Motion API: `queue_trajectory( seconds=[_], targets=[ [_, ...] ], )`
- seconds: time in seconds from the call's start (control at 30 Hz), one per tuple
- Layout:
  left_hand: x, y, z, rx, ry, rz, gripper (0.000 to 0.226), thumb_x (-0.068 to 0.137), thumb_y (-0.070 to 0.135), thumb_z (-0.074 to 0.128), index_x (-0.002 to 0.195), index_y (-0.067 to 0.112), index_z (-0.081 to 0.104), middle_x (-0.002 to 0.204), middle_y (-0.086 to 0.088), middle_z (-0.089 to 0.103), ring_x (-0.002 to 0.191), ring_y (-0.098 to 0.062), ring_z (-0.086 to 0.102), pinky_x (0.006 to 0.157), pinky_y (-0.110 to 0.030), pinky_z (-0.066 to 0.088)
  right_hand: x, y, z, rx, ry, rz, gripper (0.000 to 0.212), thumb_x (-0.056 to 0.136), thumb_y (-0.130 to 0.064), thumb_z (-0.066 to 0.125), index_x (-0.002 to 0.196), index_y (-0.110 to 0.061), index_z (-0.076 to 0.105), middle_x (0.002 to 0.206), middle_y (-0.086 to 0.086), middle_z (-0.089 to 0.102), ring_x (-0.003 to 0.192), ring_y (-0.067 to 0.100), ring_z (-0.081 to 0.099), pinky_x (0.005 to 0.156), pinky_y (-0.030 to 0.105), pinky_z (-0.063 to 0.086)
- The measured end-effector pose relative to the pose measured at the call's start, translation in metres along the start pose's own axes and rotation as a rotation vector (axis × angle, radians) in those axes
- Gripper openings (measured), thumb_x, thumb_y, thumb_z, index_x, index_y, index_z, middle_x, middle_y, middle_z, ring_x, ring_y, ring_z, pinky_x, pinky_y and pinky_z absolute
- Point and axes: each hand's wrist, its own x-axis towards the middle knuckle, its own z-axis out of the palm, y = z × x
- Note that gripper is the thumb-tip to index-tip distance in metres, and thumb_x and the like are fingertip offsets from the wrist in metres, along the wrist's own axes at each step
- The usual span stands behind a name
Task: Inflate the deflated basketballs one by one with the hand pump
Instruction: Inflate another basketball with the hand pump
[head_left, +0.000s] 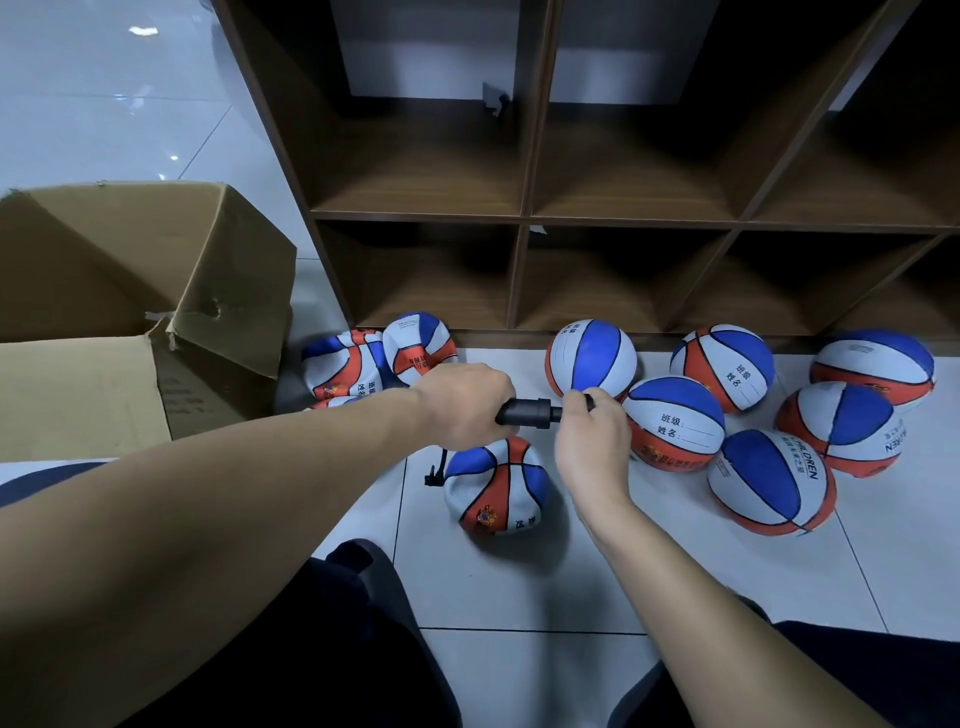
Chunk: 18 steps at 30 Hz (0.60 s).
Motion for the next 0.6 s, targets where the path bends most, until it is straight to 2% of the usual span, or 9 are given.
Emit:
queue_trajectory(
  seconds=[0.1,0.2,0.43,0.6],
  targets=[
    [0.003,0.003,0.003,-0.017,-0.002,0.010,0.029,0.101,0.044,0.065,0.077,0.031,0.054,0.072,0.005,0.062,0.067,-0.017,0.060,0.058,-0.031,0.043,-0.004,0.000,0.003,-0.036,-0.008,-0.014,0.033,0.105,-0.024,0.049,0.076,-0.010,0.046,0.070,0.004,0.050,0.066,0.021,0.045,0.060,0.039,0.038],
    [0.002,0.001,0.002,-0.012,-0.011,0.017,0.026,0.101,0.045,0.065,0.081,0.032,0.056,0.073,0.005,0.062,0.068,-0.018,0.062,0.059,-0.032,0.046,-0.005,-0.001,0.004,-0.040,-0.021,-0.025,0.033,0.106,-0.024,0.049,0.076,-0.010,0.047,0.071,0.003,0.050,0.066,0.020,0.046,0.061,0.038,0.039],
    [0.004,-0.002,0.000,-0.054,-0.056,0.030,0.027,0.100,0.051,0.067,0.089,0.027,0.066,0.075,0.002,0.066,0.069,-0.020,0.064,0.063,-0.036,0.054,0.006,-0.001,-0.002,-0.002,-0.085,0.012,0.035,0.104,-0.022,0.052,0.072,-0.014,0.043,0.066,-0.001,0.042,0.063,0.019,0.039,0.060,0.037,0.033],
    [0.001,-0.023,-0.003,-0.061,-0.096,-0.033,0.026,0.100,0.047,0.068,0.090,0.024,0.066,0.078,0.000,0.065,0.072,-0.021,0.063,0.063,-0.036,0.050,0.024,0.002,-0.025,0.035,0.006,0.080,0.035,0.093,-0.018,0.053,0.064,-0.019,0.033,0.061,-0.004,0.032,0.063,0.021,0.029,0.060,0.040,0.026]
  ],
)
